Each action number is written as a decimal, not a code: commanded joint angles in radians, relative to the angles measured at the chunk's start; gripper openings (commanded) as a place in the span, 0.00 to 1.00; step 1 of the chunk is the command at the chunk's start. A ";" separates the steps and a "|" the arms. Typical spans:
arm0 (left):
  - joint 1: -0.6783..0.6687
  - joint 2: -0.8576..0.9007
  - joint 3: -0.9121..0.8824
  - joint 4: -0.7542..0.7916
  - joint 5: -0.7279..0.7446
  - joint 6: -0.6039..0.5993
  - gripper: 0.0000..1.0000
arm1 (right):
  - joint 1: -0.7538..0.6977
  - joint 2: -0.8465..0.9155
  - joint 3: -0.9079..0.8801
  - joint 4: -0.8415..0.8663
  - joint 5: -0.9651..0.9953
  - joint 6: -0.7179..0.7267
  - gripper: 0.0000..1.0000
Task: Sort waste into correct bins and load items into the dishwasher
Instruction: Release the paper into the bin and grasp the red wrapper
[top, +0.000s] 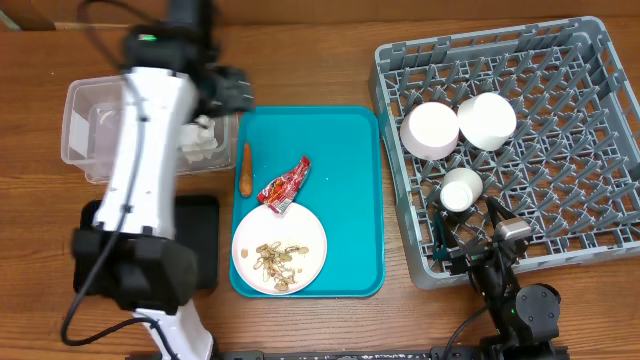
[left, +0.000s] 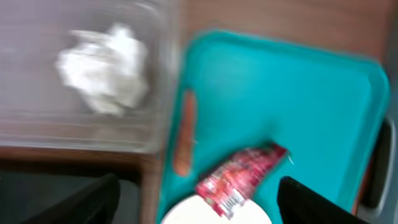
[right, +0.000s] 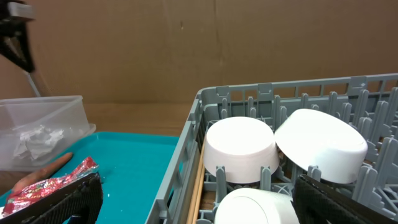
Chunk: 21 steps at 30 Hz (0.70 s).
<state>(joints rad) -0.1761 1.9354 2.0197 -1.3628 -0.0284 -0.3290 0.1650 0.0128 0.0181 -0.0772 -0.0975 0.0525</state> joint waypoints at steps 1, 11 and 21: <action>-0.150 0.039 -0.058 0.005 -0.112 0.027 0.87 | -0.003 -0.010 -0.010 0.004 -0.001 0.005 1.00; -0.296 0.243 -0.170 0.074 -0.184 0.032 0.89 | -0.003 -0.010 -0.010 0.004 -0.001 0.005 1.00; -0.293 0.336 -0.154 0.048 -0.163 0.037 0.04 | -0.003 -0.010 -0.010 0.004 -0.001 0.005 1.00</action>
<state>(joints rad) -0.4755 2.2787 1.8515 -1.2945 -0.1879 -0.2882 0.1650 0.0128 0.0181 -0.0776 -0.0975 0.0525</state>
